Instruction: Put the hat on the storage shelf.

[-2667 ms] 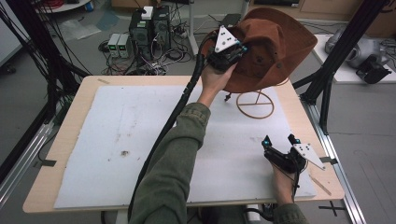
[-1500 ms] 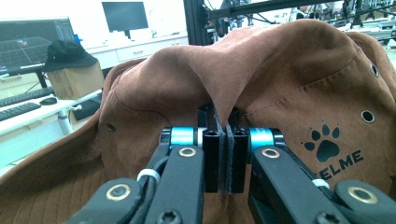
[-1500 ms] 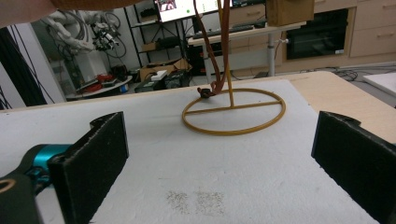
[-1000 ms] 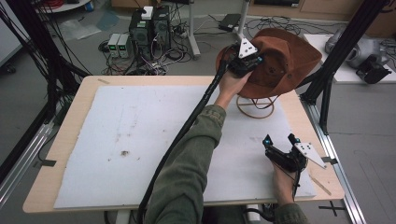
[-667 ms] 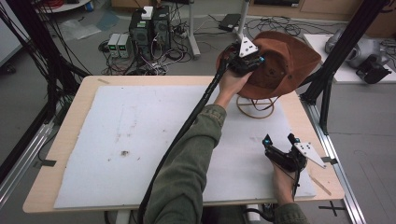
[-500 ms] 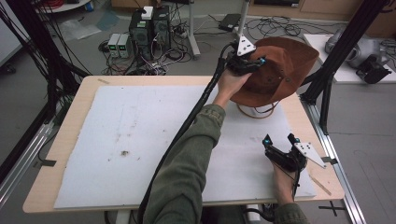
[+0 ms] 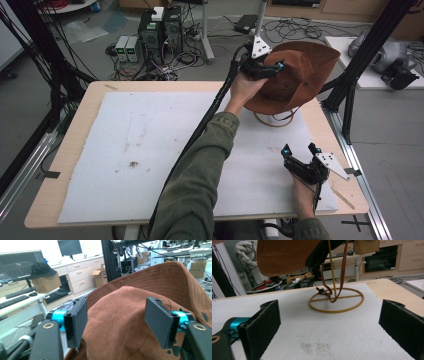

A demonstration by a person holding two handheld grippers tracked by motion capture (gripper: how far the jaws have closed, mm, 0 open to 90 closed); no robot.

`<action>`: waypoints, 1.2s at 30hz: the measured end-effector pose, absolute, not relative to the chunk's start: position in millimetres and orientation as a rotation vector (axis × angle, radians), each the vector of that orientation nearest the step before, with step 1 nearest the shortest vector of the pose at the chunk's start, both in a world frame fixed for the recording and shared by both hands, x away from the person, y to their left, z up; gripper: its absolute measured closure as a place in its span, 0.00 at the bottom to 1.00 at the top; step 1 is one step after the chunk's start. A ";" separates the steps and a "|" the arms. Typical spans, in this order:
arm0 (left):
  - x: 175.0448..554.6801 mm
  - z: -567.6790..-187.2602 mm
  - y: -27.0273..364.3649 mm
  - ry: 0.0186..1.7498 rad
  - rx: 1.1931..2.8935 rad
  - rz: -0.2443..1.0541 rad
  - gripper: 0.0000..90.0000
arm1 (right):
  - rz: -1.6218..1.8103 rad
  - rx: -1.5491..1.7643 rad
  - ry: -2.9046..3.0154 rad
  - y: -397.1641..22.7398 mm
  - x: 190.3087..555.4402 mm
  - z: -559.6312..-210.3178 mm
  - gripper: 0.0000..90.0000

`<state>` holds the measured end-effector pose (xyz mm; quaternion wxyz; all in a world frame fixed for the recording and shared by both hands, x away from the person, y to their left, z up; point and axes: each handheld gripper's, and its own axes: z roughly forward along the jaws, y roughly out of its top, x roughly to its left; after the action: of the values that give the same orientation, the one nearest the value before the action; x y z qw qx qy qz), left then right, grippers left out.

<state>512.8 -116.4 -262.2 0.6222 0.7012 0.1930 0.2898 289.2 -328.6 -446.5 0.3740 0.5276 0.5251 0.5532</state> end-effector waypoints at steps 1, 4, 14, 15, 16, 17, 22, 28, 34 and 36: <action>510.8 -260.8 -113.9 0.450 1.607 0.674 0.37 | 1.413 1.344 1.342 -329.1 289.5 -446.5 0.03; 504.8 -256.3 -103.8 0.461 1.609 0.686 0.34 | 1.411 1.341 1.341 -329.1 289.5 -446.2 0.03; 464.1 -243.4 -29.5 0.564 1.543 0.809 0.28 | 1.395 1.319 1.327 -329.7 285.8 -442.1 0.03; 457.2 -241.8 -16.9 0.574 1.529 0.830 0.28 | 1.395 1.322 1.321 -329.7 285.2 -441.6 0.03; 452.9 -240.9 -9.3 0.583 1.518 0.841 0.27 | 1.394 1.320 1.319 -330.1 284.8 -441.3 0.03; 445.4 -239.2 4.2 0.598 1.509 0.864 0.27 | 1.395 1.320 1.317 -329.8 284.6 -441.2 0.03; 416.8 -234.8 55.7 0.651 1.443 0.943 0.27 | 1.371 1.313 1.308 -330.1 282.9 -439.8 0.03; 381.6 -236.5 123.7 0.734 1.383 1.015 0.27 | 1.366 1.307 1.310 -328.6 283.7 -439.7 0.03; 354.0 -239.1 176.4 0.803 1.357 1.075 0.25 | 1.353 1.283 1.328 -321.8 284.4 -439.5 0.03; 342.8 -242.3 191.7 0.817 1.346 1.088 0.25 | 1.350 1.281 1.334 -321.1 284.4 -439.7 0.03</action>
<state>342.8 191.7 -242.3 0.5761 0.5748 0.3490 0.4646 284.4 -321.1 -439.7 0.4129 0.5096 0.5306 0.5370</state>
